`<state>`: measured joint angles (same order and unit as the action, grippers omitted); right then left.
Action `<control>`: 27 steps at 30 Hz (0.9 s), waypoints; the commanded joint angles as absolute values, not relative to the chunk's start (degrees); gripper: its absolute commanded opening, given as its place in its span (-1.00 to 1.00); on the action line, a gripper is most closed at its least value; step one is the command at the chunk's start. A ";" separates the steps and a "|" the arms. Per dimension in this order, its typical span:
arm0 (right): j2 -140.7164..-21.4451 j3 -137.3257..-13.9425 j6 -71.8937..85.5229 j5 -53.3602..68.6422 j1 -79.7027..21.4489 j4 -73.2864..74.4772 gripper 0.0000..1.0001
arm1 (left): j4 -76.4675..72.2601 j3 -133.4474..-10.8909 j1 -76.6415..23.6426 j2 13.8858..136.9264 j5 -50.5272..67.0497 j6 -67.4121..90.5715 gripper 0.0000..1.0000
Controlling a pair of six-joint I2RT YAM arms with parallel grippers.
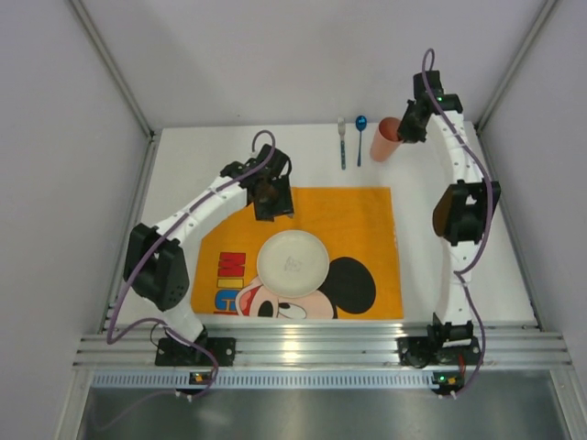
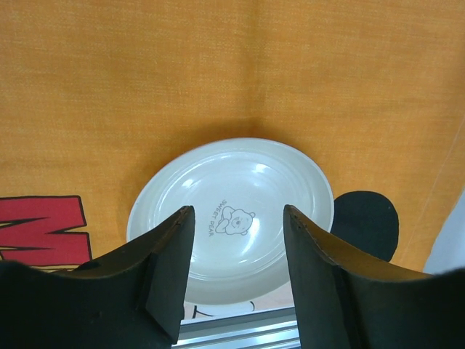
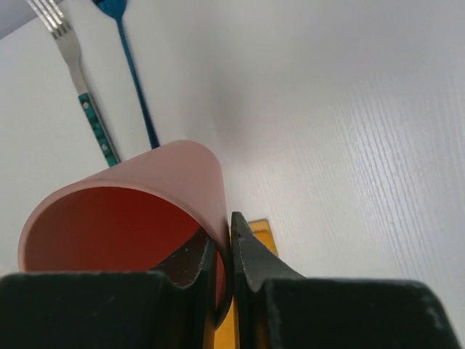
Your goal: Set the dinner table for one person
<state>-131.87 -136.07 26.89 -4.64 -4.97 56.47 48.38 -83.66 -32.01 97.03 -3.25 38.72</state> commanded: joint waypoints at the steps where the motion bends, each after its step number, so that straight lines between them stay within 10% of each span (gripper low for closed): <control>1: -120.42 -133.10 24.17 -3.69 -9.04 62.29 -1.00 | 47.73 -86.04 -31.82 97.91 -1.93 36.83 0.14; 12: -104.77 -101.71 24.79 -8.52 -21.17 58.63 -1.00 | 45.18 -86.83 -31.47 99.58 -0.26 35.69 0.14; 27: -105.12 -91.24 25.22 -13.98 -24.61 49.93 -0.89 | 47.99 -88.07 -30.94 97.91 -1.93 33.40 0.14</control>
